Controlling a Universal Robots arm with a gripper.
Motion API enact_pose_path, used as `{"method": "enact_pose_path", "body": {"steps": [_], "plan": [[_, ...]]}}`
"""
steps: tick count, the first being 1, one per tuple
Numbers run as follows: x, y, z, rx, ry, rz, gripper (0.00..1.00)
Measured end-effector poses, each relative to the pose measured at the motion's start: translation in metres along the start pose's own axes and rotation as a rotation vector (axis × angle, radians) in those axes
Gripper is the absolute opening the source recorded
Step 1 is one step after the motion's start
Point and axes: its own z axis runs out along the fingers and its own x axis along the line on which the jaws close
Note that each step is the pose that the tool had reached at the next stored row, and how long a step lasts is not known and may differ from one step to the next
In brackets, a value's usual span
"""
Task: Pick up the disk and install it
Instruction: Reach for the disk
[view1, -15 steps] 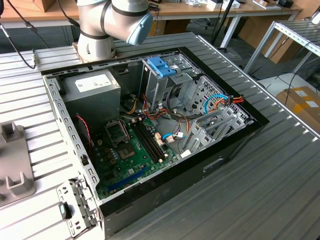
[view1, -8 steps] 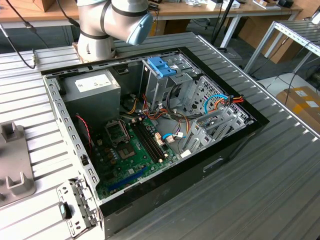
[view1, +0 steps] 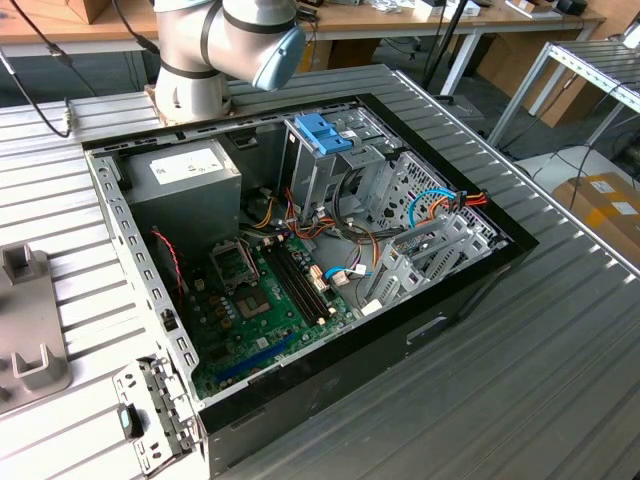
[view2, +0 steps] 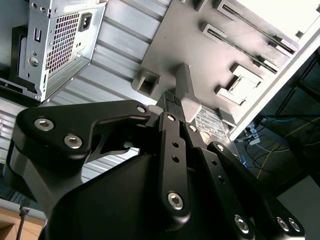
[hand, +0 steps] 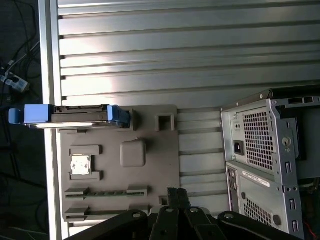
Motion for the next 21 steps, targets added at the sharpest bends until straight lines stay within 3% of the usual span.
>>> {"method": "enact_pose_path", "body": {"steps": [21], "plan": [[0.0102,-0.0008,-0.0003,0.0000,0.0000,0.000,0.10]]}}
